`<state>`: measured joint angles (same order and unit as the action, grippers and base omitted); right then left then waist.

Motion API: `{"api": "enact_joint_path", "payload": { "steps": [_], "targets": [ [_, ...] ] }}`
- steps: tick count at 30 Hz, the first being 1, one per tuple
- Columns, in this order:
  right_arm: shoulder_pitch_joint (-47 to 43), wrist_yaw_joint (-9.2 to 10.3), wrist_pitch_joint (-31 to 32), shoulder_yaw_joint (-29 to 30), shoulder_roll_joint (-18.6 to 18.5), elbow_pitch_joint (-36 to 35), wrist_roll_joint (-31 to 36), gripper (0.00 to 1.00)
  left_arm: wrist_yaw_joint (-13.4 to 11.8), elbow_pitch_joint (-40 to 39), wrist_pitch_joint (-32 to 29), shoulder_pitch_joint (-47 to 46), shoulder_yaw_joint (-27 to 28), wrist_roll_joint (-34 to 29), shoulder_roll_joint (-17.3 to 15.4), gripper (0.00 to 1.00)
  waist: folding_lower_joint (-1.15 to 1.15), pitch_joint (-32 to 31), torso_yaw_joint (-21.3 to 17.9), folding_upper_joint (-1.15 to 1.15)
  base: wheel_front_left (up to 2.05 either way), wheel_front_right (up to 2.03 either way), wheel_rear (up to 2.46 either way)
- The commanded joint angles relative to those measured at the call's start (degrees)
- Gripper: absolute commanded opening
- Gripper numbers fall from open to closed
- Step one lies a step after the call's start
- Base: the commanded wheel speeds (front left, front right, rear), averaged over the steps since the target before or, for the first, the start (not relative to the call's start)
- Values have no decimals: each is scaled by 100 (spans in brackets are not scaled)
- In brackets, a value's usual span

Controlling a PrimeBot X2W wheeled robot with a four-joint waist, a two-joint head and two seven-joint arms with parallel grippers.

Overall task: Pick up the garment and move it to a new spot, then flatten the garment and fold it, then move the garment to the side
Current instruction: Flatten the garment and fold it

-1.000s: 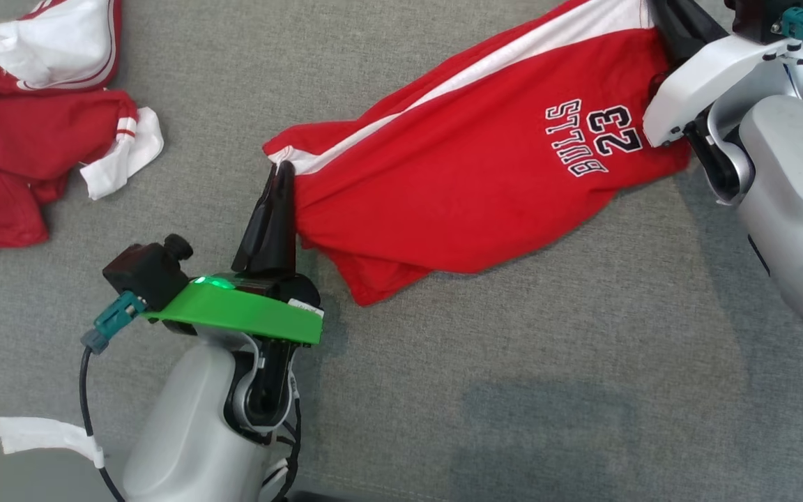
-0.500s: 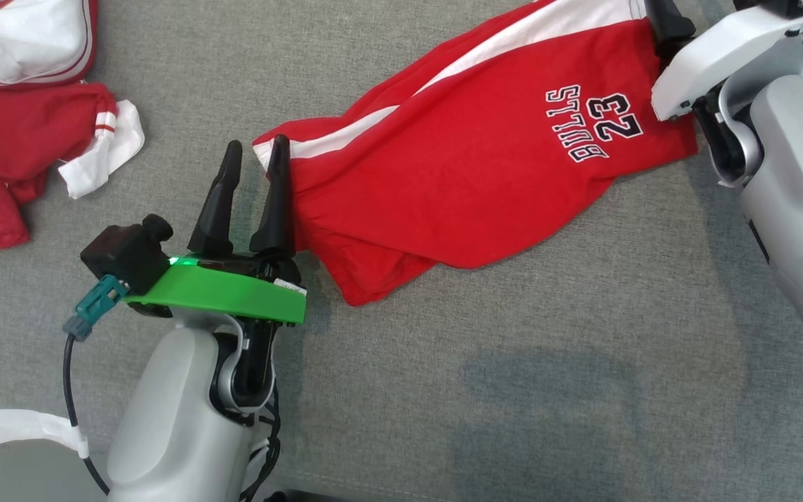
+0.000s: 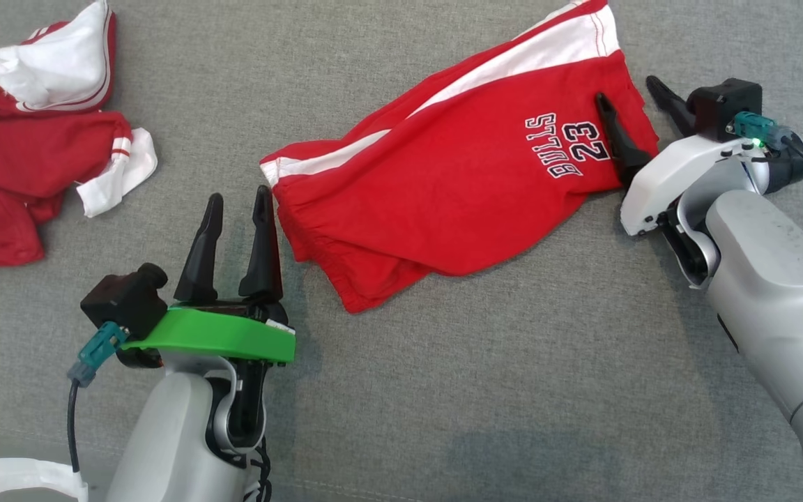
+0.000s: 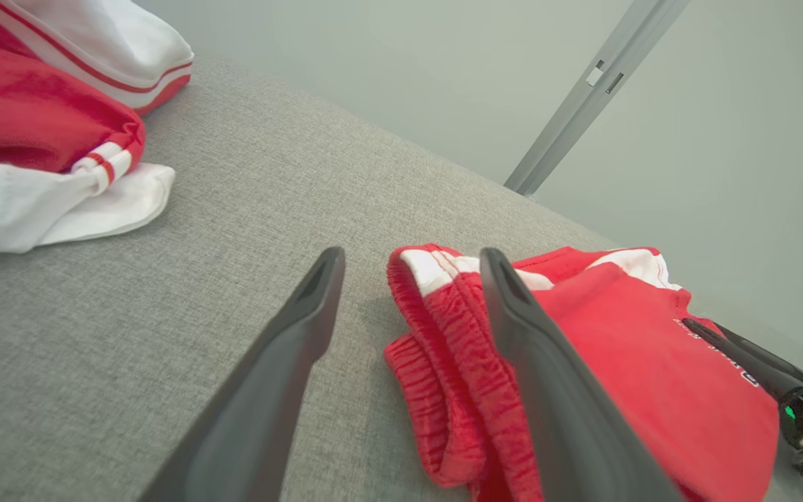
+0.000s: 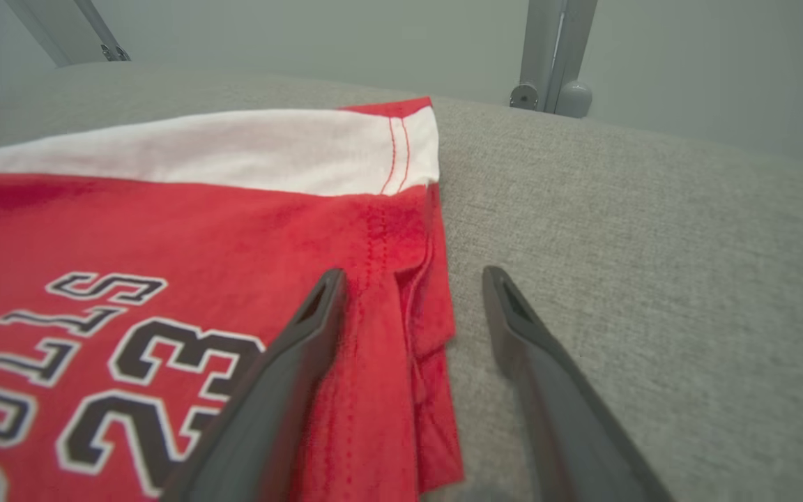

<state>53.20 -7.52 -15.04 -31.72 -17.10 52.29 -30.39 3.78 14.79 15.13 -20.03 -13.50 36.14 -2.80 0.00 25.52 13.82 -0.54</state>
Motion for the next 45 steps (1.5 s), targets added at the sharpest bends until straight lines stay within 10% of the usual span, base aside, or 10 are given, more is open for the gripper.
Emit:
{"api": "enact_joint_path", "payload": {
  "steps": [1, 4, 5, 6, 7, 32, 45],
  "targets": [
    [-85, 6, 93, -66, 54, 175, -63, 100, -16, 10, 2, 72, 11, -48, -20, 100, 0, -54, 26, 54, 0, 0, 0],
    [-85, 4, 254, -188, 141, 379, -178, 100, -18, 36, 2, 80, 23, -73, -19, 100, 0, -78, 53, 54, 0, 0, 0],
    [-91, 4, 287, -221, 160, 439, -209, 84, -13, 44, 2, 86, 22, -84, -19, 100, 0, -92, 64, 54, 0, 0, 0],
    [-101, 3, 307, -256, 176, 486, -243, 27, -13, 52, 2, 93, 22, -106, -19, 100, 0, -110, 73, 54, 0, 0, 0],
    [-113, 3, 309, -271, 195, 519, -299, 0, -13, 65, 2, 99, 21, -115, -19, 100, 0, -134, 79, 54, 0, 0, 0],
    [-2049, 5, -21, 406, 387, -373, -1774, 0, 199, 635, 1, 1104, 540, -755, -20, 100, 0, -1806, -1094, 54, 0, 0, 0],
    [-2850, 4, -20, 1102, 351, -934, -1476, 0, 261, 639, 1, 1221, 630, -814, -20, 100, 0, -1878, -1420, 54, 0, 0, 0]
  ]
}}
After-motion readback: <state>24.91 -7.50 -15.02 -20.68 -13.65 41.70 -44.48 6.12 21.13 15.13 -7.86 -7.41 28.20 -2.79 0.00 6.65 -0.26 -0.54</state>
